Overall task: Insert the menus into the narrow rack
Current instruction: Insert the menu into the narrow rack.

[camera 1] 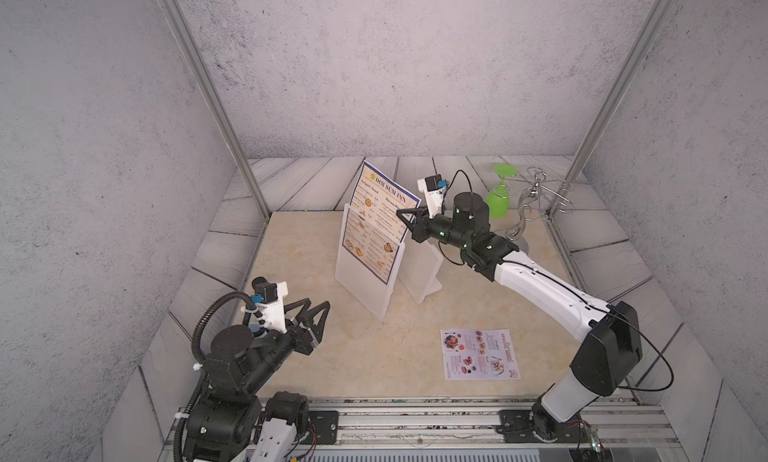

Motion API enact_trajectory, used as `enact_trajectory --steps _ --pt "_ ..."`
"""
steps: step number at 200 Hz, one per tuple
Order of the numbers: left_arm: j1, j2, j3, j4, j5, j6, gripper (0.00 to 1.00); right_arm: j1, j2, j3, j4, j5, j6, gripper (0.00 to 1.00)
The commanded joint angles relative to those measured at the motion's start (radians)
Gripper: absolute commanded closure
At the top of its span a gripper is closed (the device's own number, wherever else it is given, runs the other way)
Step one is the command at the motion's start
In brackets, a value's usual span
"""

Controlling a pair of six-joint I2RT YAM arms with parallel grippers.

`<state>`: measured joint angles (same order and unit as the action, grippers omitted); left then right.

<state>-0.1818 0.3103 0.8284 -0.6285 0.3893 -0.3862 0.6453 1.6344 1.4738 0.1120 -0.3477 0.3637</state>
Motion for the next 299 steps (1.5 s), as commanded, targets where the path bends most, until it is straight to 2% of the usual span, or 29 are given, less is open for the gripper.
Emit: enact_trajectory --steps 1,66,131,158,190,242,299 --pt "-0.004 0.007 -0.009 0.028 0.011 -0.004 0.41 0.007 0.032 0.006 -0.02 -0.022 -0.008 0.89" --pt "-0.004 0.003 -0.016 0.029 0.014 -0.009 0.41 0.024 0.058 0.023 -0.071 -0.021 -0.026 0.88" --pt "-0.004 0.011 -0.009 0.036 0.017 -0.006 0.41 0.022 0.01 0.106 -0.15 0.1 -0.071 0.62" --pt "-0.004 0.01 -0.008 0.036 0.016 -0.006 0.41 0.022 -0.004 0.152 -0.198 0.134 -0.092 0.6" --pt "-0.004 0.015 -0.005 0.042 0.02 -0.006 0.41 0.023 0.01 0.202 -0.241 0.144 -0.105 0.65" --pt "-0.004 0.019 -0.005 0.046 0.02 -0.005 0.41 0.022 0.039 0.229 -0.258 0.116 -0.105 0.87" --pt "-0.004 0.019 -0.009 0.048 0.017 -0.005 0.41 0.024 0.071 0.202 -0.251 0.039 -0.096 0.92"
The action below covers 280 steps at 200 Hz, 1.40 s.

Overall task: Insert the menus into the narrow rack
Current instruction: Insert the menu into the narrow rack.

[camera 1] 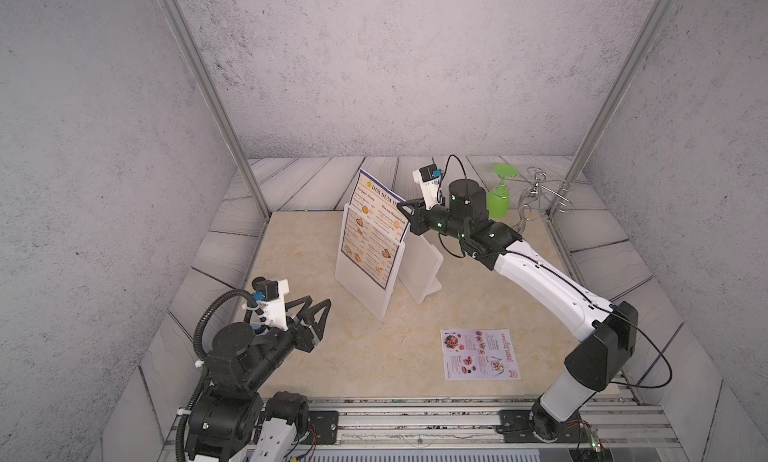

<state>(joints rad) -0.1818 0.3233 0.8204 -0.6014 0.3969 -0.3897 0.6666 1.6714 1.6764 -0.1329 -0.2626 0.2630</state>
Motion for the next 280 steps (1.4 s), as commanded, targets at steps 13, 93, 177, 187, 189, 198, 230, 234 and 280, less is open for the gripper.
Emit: enact_trajectory --steps 13,93,177,187,189,198,230,234,280 --pt "-0.004 0.005 -0.001 0.022 0.01 -0.004 0.41 0.003 0.04 -0.001 -0.008 -0.059 0.002 0.92" --pt "-0.004 0.019 -0.006 0.045 0.013 -0.013 0.4 0.012 0.057 -0.057 0.009 -0.085 0.019 0.97" --pt "-0.004 0.147 0.026 0.212 0.018 -0.065 0.41 0.013 0.021 -0.064 -0.022 -0.036 0.008 0.76" --pt "-0.004 0.18 0.046 0.235 0.009 -0.072 0.4 0.011 0.009 -0.053 -0.035 -0.021 0.002 0.71" --pt "-0.004 0.187 0.05 0.239 0.008 -0.072 0.4 0.011 0.005 -0.051 -0.036 -0.018 0.0 0.7" --pt "-0.004 0.222 0.072 0.259 0.008 -0.071 0.4 0.011 -0.014 -0.046 -0.045 -0.001 -0.004 0.66" --pt "-0.005 0.368 0.158 0.324 -0.001 -0.051 0.4 0.007 -0.084 -0.051 -0.086 0.067 -0.005 0.53" --pt "-0.005 0.387 0.17 0.332 0.002 -0.051 0.4 0.006 -0.094 -0.053 -0.09 0.074 -0.005 0.52" --pt "-0.007 0.609 0.3 0.42 0.056 -0.008 0.4 -0.001 -0.236 -0.136 -0.15 0.189 -0.011 0.44"
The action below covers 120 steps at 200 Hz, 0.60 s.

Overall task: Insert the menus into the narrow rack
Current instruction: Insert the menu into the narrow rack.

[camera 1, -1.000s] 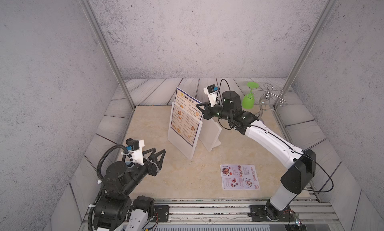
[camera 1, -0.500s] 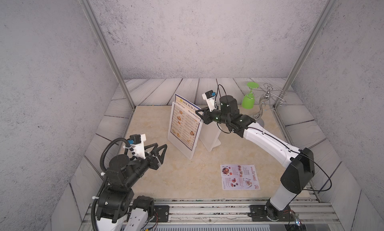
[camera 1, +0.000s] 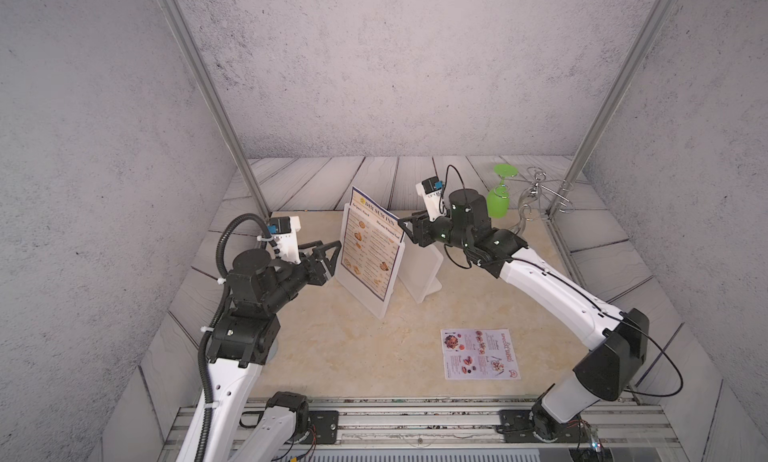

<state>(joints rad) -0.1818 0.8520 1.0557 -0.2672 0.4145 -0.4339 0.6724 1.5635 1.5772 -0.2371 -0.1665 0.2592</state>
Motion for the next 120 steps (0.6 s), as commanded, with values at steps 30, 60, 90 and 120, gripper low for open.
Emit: enact_trajectory --steps 30,60,90,120 --pt "-0.012 0.2 0.152 0.139 0.088 0.045 0.4 -0.01 -0.221 -0.103 -0.088 0.147 0.003 0.41" --pt "-0.06 0.317 0.276 0.14 0.09 0.103 0.39 -0.013 -0.302 -0.172 -0.123 0.168 0.022 0.4" --pt "-0.145 0.45 0.433 0.076 0.059 0.217 0.39 -0.013 -0.378 -0.247 -0.141 0.183 0.044 0.39" --pt "-0.203 0.579 0.562 0.011 0.012 0.306 0.39 -0.012 -0.44 -0.298 -0.165 0.205 0.052 0.38"
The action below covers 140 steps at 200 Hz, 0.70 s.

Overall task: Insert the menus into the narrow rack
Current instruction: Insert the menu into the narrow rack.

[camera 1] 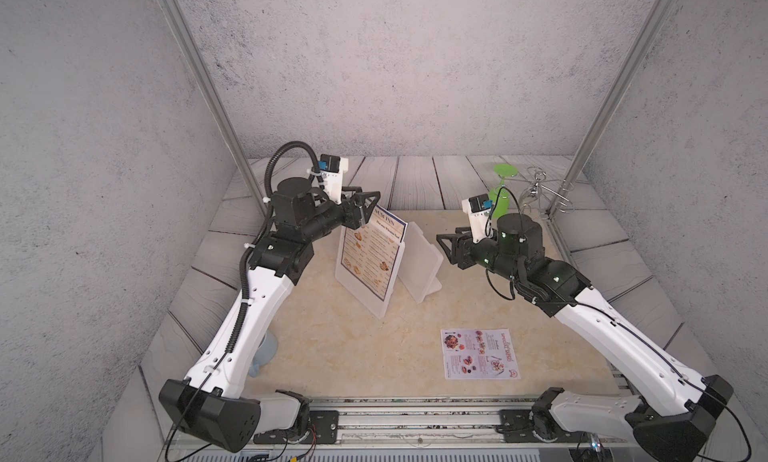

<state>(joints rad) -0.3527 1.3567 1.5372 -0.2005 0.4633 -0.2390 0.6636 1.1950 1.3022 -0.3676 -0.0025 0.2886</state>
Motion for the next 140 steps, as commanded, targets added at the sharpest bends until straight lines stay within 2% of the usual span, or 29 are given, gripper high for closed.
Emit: enact_trajectory --steps 1,44,84,140 --pt "-0.032 0.079 0.084 -0.056 -0.037 0.114 0.39 -0.004 -0.073 -0.024 -0.036 0.043 0.022 0.38" --pt "-0.062 0.199 0.183 -0.12 -0.065 0.174 0.4 -0.005 -0.137 -0.053 -0.073 0.076 0.02 0.37" --pt "-0.083 0.224 0.205 -0.162 -0.082 0.207 0.4 -0.005 -0.163 -0.071 -0.089 0.099 0.02 0.37" --pt "-0.089 0.225 0.185 -0.22 -0.168 0.226 0.41 -0.005 -0.175 -0.092 -0.082 0.098 0.032 0.36"
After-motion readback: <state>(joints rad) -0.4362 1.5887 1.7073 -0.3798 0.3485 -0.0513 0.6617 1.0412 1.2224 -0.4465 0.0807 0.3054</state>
